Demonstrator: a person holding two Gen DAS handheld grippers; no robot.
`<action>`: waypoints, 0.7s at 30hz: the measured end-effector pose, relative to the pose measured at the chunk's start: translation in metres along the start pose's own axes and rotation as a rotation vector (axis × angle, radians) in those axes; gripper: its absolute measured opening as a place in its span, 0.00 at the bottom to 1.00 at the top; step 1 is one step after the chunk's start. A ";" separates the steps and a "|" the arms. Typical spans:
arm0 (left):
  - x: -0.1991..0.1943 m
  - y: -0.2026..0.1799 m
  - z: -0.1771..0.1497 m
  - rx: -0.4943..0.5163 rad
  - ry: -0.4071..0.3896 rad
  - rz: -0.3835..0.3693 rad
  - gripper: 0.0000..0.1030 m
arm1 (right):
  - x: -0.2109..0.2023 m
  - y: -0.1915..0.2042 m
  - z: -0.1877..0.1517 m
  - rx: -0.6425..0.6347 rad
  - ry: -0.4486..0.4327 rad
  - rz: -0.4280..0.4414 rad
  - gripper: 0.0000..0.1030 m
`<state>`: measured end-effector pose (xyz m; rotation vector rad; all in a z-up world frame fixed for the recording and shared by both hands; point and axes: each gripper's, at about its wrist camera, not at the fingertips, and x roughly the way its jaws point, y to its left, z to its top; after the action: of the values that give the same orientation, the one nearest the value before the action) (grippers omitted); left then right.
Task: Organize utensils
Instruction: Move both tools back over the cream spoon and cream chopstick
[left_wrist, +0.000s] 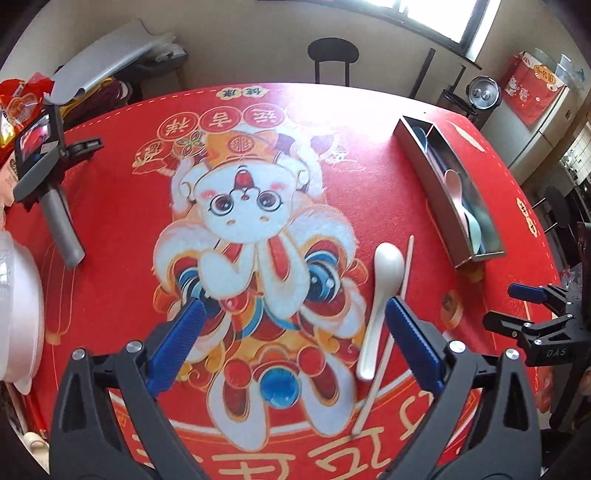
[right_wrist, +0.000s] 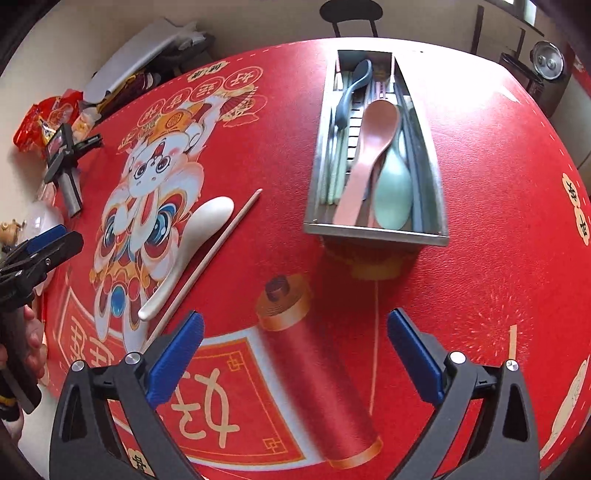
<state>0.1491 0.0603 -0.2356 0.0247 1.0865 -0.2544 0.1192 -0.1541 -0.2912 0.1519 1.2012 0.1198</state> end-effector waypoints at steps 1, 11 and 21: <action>-0.001 0.006 -0.005 -0.011 -0.003 0.005 0.94 | 0.003 0.009 0.000 -0.018 0.005 -0.001 0.94; -0.008 0.055 -0.038 -0.135 -0.030 0.041 0.94 | 0.040 0.092 0.015 -0.210 -0.023 -0.175 0.94; -0.009 0.064 -0.038 -0.160 -0.056 0.008 0.94 | 0.066 0.098 0.020 -0.181 0.031 -0.309 0.94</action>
<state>0.1257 0.1293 -0.2525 -0.1208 1.0475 -0.1592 0.1606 -0.0479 -0.3271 -0.1952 1.2246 -0.0404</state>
